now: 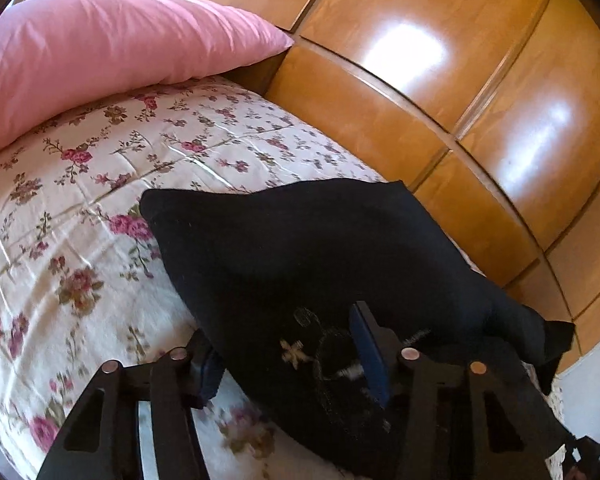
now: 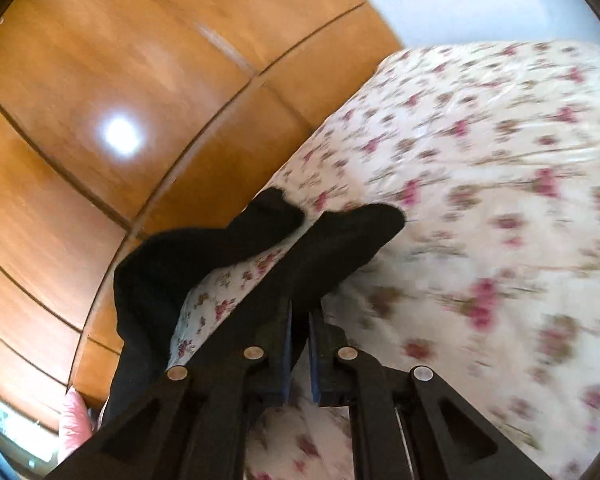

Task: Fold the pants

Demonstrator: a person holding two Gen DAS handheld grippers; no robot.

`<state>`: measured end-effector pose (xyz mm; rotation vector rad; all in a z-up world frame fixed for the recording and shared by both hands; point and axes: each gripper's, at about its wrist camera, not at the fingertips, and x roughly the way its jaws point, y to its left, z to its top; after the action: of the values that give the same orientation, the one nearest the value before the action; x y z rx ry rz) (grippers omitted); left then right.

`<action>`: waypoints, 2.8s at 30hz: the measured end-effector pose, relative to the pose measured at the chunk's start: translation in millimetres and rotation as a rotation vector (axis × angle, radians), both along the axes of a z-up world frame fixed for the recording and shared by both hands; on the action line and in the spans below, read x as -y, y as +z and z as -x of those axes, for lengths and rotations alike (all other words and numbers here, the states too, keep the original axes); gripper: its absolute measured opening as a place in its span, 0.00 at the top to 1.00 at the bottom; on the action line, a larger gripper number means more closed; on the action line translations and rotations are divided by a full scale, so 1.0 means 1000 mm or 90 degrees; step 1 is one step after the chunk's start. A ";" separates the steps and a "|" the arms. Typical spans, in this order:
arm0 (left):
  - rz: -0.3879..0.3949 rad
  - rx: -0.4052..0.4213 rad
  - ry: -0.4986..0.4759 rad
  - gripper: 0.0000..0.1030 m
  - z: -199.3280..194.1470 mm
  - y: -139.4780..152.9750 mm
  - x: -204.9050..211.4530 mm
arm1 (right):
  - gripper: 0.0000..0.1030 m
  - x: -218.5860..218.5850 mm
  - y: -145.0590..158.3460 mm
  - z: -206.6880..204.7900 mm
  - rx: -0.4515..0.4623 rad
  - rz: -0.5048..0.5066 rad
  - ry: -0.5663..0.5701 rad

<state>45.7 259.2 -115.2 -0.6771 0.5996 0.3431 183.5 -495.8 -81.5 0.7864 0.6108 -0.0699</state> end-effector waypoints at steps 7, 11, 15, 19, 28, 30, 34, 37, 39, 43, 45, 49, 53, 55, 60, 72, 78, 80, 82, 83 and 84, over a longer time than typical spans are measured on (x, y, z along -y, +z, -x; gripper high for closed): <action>0.027 0.007 -0.010 0.44 0.000 0.000 -0.009 | 0.95 0.043 -0.027 0.049 -0.055 -0.020 -0.085; 0.042 0.009 0.027 0.44 -0.009 0.002 -0.026 | 0.53 0.041 -0.040 0.037 -0.058 -0.123 -0.005; 0.080 -0.009 0.044 0.50 -0.025 -0.005 -0.038 | 0.31 0.018 -0.023 0.010 -0.037 -0.035 0.031; 0.037 -0.068 0.012 0.90 -0.037 -0.004 -0.027 | 0.43 0.006 -0.031 -0.032 -0.091 0.011 0.015; -0.030 0.035 0.015 0.94 0.028 0.049 0.003 | 0.93 0.002 0.003 -0.008 -0.050 0.092 -0.007; -0.060 0.032 -0.001 0.94 0.040 0.055 0.016 | 0.93 -0.002 0.013 0.008 -0.045 0.138 -0.015; -0.102 0.000 -0.015 0.94 0.049 0.046 0.030 | 0.93 0.006 0.013 0.030 -0.054 0.168 -0.051; -0.071 -0.032 -0.009 0.94 0.047 0.027 0.023 | 0.93 0.017 -0.011 0.031 -0.103 0.150 -0.054; -0.087 -0.045 -0.012 0.92 0.046 0.020 0.021 | 0.93 0.018 -0.026 0.030 -0.123 0.155 -0.049; -0.144 -0.041 -0.039 0.92 0.044 0.025 0.023 | 0.93 0.011 -0.020 0.030 -0.117 0.238 -0.037; -0.138 -0.023 -0.040 0.93 0.044 0.035 0.020 | 0.93 0.013 -0.015 0.025 -0.109 0.261 -0.044; -0.047 0.019 -0.015 0.94 0.045 0.052 0.003 | 0.93 0.022 -0.005 0.020 -0.097 0.238 -0.076; -0.098 -0.071 -0.051 0.87 0.034 0.036 0.012 | 0.90 0.017 -0.021 0.007 -0.166 0.285 -0.037; -0.105 -0.094 -0.077 0.75 0.039 0.028 0.017 | 0.74 0.015 -0.016 0.013 -0.160 0.314 -0.038; -0.073 -0.072 -0.039 0.66 0.082 0.032 -0.007 | 0.40 0.014 0.007 0.040 -0.132 0.363 -0.132; -0.193 -0.045 -0.114 0.30 -0.029 0.110 -0.004 | 0.40 -0.145 0.026 -0.031 -0.022 0.367 0.236; -0.223 -0.103 -0.239 0.30 -0.143 0.097 0.040 | 0.41 -0.201 -0.009 -0.062 -0.062 0.413 0.308; -0.214 -0.137 -0.246 0.30 -0.179 0.086 0.044 | 0.41 -0.202 -0.020 -0.067 -0.082 0.414 0.309; -0.221 -0.154 -0.251 0.30 -0.202 0.080 0.048 | 0.39 -0.202 -0.021 -0.064 -0.073 0.413 0.302; -0.236 -0.164 -0.253 0.30 -0.218 0.076 0.050 | 0.39 -0.202 -0.023 -0.064 -0.071 0.413 0.300; -0.256 -0.175 -0.249 0.30 -0.231 0.072 0.051 | 0.39 -0.201 -0.024 -0.064 -0.070 0.413 0.300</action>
<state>276.6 208.4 -43.4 -0.1172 0.8774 0.1818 247.0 -294.4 -105.4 0.0020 0.8058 0.1191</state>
